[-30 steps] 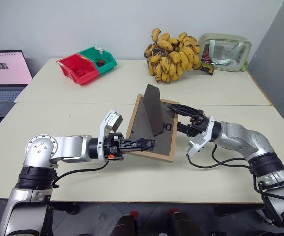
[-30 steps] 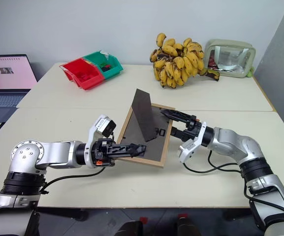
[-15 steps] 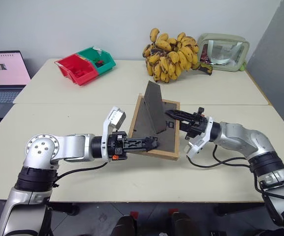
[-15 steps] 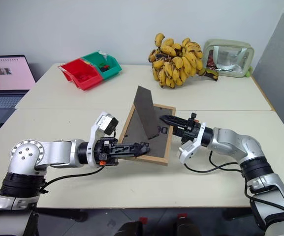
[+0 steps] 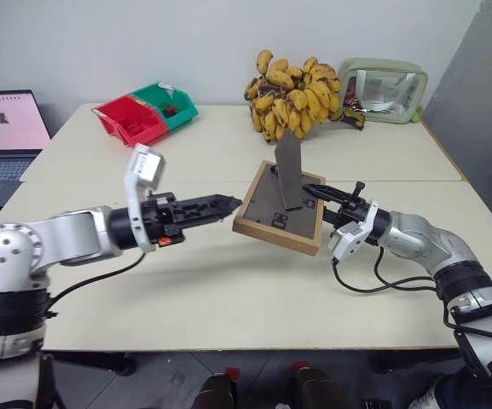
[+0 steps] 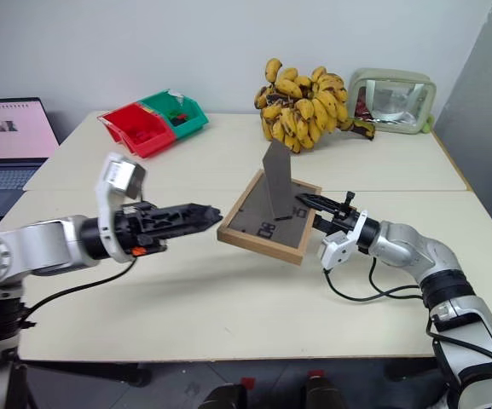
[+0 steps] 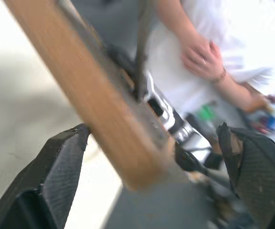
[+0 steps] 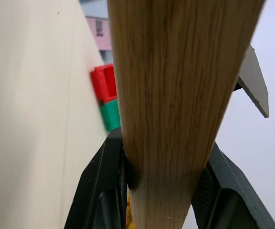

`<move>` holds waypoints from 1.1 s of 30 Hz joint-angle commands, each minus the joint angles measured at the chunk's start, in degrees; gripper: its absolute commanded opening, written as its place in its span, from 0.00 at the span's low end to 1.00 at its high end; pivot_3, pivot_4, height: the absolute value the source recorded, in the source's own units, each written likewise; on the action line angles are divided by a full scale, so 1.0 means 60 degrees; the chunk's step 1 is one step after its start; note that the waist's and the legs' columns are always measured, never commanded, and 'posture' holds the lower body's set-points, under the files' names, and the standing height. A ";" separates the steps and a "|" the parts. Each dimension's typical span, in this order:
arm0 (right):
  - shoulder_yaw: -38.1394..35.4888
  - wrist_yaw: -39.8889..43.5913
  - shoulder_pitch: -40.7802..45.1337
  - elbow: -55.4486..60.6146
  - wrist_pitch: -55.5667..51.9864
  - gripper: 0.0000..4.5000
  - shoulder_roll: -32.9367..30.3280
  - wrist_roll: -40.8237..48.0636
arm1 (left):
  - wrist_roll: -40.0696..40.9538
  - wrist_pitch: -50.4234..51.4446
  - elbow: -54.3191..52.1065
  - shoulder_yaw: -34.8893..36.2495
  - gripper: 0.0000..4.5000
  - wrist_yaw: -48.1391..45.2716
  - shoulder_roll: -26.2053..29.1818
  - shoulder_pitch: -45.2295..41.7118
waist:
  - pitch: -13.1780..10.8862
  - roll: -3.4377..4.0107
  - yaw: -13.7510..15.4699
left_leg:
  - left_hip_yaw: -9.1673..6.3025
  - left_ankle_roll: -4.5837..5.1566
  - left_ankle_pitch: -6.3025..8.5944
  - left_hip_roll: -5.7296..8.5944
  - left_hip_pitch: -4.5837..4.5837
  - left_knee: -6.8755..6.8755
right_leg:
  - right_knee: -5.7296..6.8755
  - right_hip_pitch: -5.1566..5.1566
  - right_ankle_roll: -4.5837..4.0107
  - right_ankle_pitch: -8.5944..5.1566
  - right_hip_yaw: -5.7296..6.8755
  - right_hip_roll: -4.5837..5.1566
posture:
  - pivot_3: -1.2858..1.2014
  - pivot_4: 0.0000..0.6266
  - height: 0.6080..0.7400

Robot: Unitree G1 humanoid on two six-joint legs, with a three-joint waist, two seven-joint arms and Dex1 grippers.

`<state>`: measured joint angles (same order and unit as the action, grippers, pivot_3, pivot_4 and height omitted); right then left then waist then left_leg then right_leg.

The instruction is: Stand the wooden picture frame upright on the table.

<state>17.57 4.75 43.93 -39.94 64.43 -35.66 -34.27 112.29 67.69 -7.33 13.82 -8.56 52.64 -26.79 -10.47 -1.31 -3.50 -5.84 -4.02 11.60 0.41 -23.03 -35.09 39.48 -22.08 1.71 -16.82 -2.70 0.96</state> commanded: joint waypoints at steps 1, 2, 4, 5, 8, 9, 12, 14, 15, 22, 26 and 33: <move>0.0096 0.2117 0.0336 -0.0552 -0.0851 0.29 0.0678 0.2587 | -0.0744 -0.0731 -0.1207 0.1256 1.00 0.0184 0.0295 0.1011 | 0.0000 -0.0003 -0.0008 | -0.0004 0.0001 0.0001 0.0003 0.0006 0.0001 | 0.0006 0.0002 -0.0005 -0.0003 0.0003 0.0003 | 0.52 0.24 1.00; 0.0093 0.2801 0.0345 -0.0646 -0.1279 0.29 0.0906 0.3215 | -0.0939 -0.0895 -0.1438 0.1474 1.00 0.0221 0.0315 0.1300 | -0.0001 -0.0005 -0.0029 | 0.0001 0.0001 0.0001 -0.0006 0.0012 0.0001 | 0.0004 0.0007 -0.0005 -0.0003 0.0002 0.0002 | 0.52 0.24 1.00; -0.0084 0.4513 0.0358 -0.0559 -0.2696 0.29 0.1524 0.4770 | -0.2027 -0.1103 -0.2268 0.1613 1.00 0.0020 0.0424 0.1838 | -0.0001 -0.0006 -0.0024 | -0.0004 0.0001 0.0001 -0.0009 0.0020 0.0001 | 0.0009 0.0015 -0.0007 -0.0003 0.0003 0.0002 | 0.52 0.24 1.00; -0.0271 0.5702 0.0403 -0.0331 -0.4051 0.29 0.1994 0.5877 | -0.2890 -0.1248 -0.2827 0.1574 1.00 -0.0230 0.0494 0.2113 | -0.0001 -0.0006 -0.0022 | -0.0012 0.0001 0.0001 -0.0010 0.0019 0.0000 | 0.0011 0.0016 -0.0007 -0.0003 0.0009 0.0002 | 0.52 0.24 1.00; -0.0615 0.8496 0.0619 0.0166 -0.7892 0.29 0.2806 0.7991 | -0.5518 -0.2033 -0.3793 0.0988 1.00 -0.0601 0.0564 0.2721 | -0.0004 0.0000 0.0018 | -0.0024 0.0000 0.0000 -0.0008 0.0022 0.0000 | 0.0005 0.0029 -0.0009 -0.0002 0.0020 0.0000 | 0.52 0.24 1.00; -0.0818 0.8860 0.0709 0.0239 -0.8816 0.29 0.2949 0.8411 | -0.6308 -0.2367 -0.4006 0.0743 1.00 -0.0776 0.0534 0.2861 | -0.0007 0.0005 0.0052 | -0.0023 0.0000 0.0000 -0.0006 0.0028 0.0001 | 0.0006 0.0037 -0.0010 -0.0001 0.0021 -0.0002 | 0.52 0.24 1.00; -0.1284 1.0037 0.1195 -0.0100 -1.1278 0.29 0.3333 0.9399 | -0.8307 -0.3375 -0.4555 -0.0148 1.00 -0.0949 0.0086 0.3069 | -0.0010 0.0009 0.0177 | -0.0037 0.0000 0.0001 -0.0002 0.0019 0.0002 | -0.0007 0.0034 -0.0011 -0.0002 0.0037 -0.0006 | 0.52 0.24 1.00; -0.1336 1.0462 0.1521 -0.0951 -1.1727 0.29 0.3544 0.9257 | -0.9100 -0.3786 -0.4794 -0.0590 1.00 -0.0961 -0.0297 0.3191 | -0.0013 0.0015 0.0241 | -0.0028 0.0001 0.0001 0.0009 0.0019 0.0002 | -0.0016 0.0036 -0.0011 -0.0002 0.0034 -0.0029 | 0.52 0.24 1.00; -0.1345 1.0548 0.1655 -0.1374 -1.1805 0.29 0.3635 0.9100 | -0.9335 -0.3891 -0.4860 -0.0697 1.00 -0.1012 -0.0460 0.3250 | -0.0011 0.0011 0.0255 | -0.0026 0.0001 0.0002 0.0007 0.0017 0.0003 | -0.0023 0.0037 -0.0011 -0.0002 0.0032 -0.0030 | 0.52 0.24 1.00; -0.1909 1.0905 0.2376 -0.3296 -1.2768 0.29 0.4090 0.8890 | -1.0184 -0.4031 -0.4888 -0.0763 1.00 -0.1400 -0.0960 0.3505 | -0.0012 0.0012 0.0260 | -0.0031 0.0002 0.0003 -0.0001 0.0013 0.0021 | -0.0056 0.0040 -0.0010 -0.0001 0.0039 -0.0038 | 0.52 0.24 1.00; -0.1984 1.0999 0.2404 -0.3669 -1.2585 0.29 0.4237 0.8543 | -1.0856 -0.4162 -0.4799 -0.0930 1.00 -0.1719 -0.0952 0.3480 | -0.0011 0.0012 0.0218 | -0.0023 0.0003 0.0004 -0.0001 0.0017 0.0020 | -0.0053 0.0040 -0.0009 0.0000 0.0036 -0.0047 | 0.52 0.24 1.00; -0.2163 1.1022 0.2204 -0.3822 -1.2557 0.57 0.4229 0.8126 | -1.1343 -0.4045 -0.4500 -0.0894 1.00 -0.2114 -0.1225 0.3257 | -0.0011 0.0012 0.0174 | -0.0028 0.0003 0.0004 -0.0004 0.0017 0.0019 | -0.0053 0.0042 -0.0012 0.0002 0.0037 -0.0059 | 0.52 0.24 1.00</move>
<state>5.78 70.66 56.99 -63.60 -11.29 -10.05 14.75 45.25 44.24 -34.09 8.03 -20.24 45.52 -6.60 -10.54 -1.24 -2.45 -6.00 -4.00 11.62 0.39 -22.93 -34.97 39.16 -21.83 1.64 -16.81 -2.48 0.60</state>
